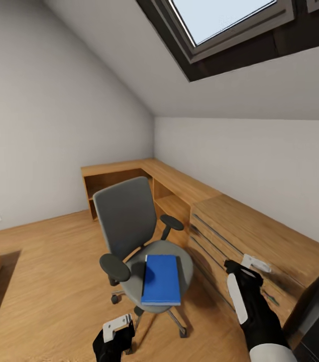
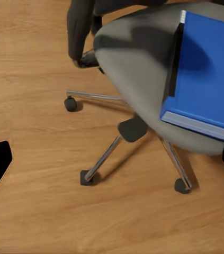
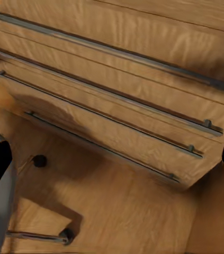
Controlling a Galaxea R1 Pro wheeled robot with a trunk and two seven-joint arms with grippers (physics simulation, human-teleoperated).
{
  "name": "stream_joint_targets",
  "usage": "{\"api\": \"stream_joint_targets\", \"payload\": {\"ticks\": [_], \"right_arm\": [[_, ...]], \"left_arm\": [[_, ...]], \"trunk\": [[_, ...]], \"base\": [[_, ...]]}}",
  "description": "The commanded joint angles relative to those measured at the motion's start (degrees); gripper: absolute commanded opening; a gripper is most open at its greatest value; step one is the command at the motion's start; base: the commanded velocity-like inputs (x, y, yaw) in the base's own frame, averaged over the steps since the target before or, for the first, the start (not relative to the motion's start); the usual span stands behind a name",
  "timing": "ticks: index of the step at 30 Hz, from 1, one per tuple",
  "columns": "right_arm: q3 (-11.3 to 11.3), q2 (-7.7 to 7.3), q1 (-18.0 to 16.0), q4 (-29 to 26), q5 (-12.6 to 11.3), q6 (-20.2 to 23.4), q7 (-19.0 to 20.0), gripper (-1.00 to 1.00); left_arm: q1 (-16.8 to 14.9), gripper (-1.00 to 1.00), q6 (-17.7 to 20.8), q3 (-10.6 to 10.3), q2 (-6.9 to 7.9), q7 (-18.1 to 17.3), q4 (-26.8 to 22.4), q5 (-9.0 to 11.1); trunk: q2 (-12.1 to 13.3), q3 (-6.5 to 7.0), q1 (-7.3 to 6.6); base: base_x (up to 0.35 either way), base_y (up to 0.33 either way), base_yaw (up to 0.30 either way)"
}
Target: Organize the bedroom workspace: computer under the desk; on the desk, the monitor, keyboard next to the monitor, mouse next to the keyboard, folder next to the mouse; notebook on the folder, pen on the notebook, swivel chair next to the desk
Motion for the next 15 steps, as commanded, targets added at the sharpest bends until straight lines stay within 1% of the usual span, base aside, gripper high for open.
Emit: {"api": "stream_joint_targets", "payload": {"ticks": [1,2,3,5,6,7,9,10,11,12,15], "right_arm": [[0.6,0.02,0.0,0.2,-0.5,0.0,-0.5,1.00],[2.3,0.02,0.0,1.0,-0.5,-0.4,-0.6,1.00],[3.2,0.02,0.0,1.5,-0.5,-0.6,-0.7,1.00],[6.3,0.02,0.0,3.1,-0.4,-1.7,-0.8,1.00],[7.0,0.02,0.0,3.4,-0.4,-2.0,-0.9,1.00],[8.4,0.02,0.0,4.1,-0.4,-2.6,-0.9,1.00],[9.7,0.02,0.0,4.6,-0.4,-3.2,-1.0,1.00],[10.7,0.02,0.0,5.1,-0.4,-3.7,-1.0,1.00],[11.1,0.02,0.0,5.3,-0.4,-3.9,-1.0,1.00],[12.4,0.02,0.0,6.2,-0.4,-4.5,-1.0,1.00],[12.6,-0.03,0.0,6.3,-0.4,-4.6,-0.9,1.00]], "left_arm": [[-0.1,1.00,-0.1,-0.1,0.03,0.3,0.0,0.4],[-0.1,1.00,-0.1,0.1,0.01,0.3,-0.4,0.4],[-0.1,1.00,-0.1,0.1,-0.01,0.3,-0.6,0.4],[-0.1,1.00,-0.2,0.1,-0.04,0.2,-1.2,0.3],[-0.1,1.00,-0.2,0.1,-0.05,0.2,-1.3,0.3],[-0.1,1.00,-0.2,0.1,-0.05,0.2,-1.4,0.3],[-0.1,1.00,-0.2,0.1,-0.06,0.2,-1.5,0.3],[-0.1,1.00,-0.2,0.1,-0.06,0.2,-1.6,0.2],[-0.1,1.00,-0.2,0.1,-0.06,0.2,-1.6,0.2],[-0.1,1.00,-0.2,0.1,-0.01,0.2,-1.6,0.2],[-0.1,1.00,-0.2,0.1,0.01,0.1,-1.7,0.2]], "trunk": [[0.0,-0.10,0.00],[0.0,-0.14,0.00],[0.0,-0.18,0.00],[0.0,-0.27,0.00],[0.0,-0.32,0.00],[0.0,-0.38,0.00],[0.0,-0.49,0.00],[0.0,-0.55,0.00],[0.0,-0.62,0.00],[0.0,-0.68,0.00],[0.0,-0.80,0.00]], "base": [[0.000,0.000,0.269],[0.000,0.000,0.265],[0.000,0.000,0.263],[0.000,0.000,0.252],[0.000,0.000,0.241],[0.000,0.000,0.230],[0.000,0.000,0.223],[0.000,0.000,0.215],[0.000,0.000,0.212],[0.000,0.000,0.172],[0.000,0.000,0.106]]}}
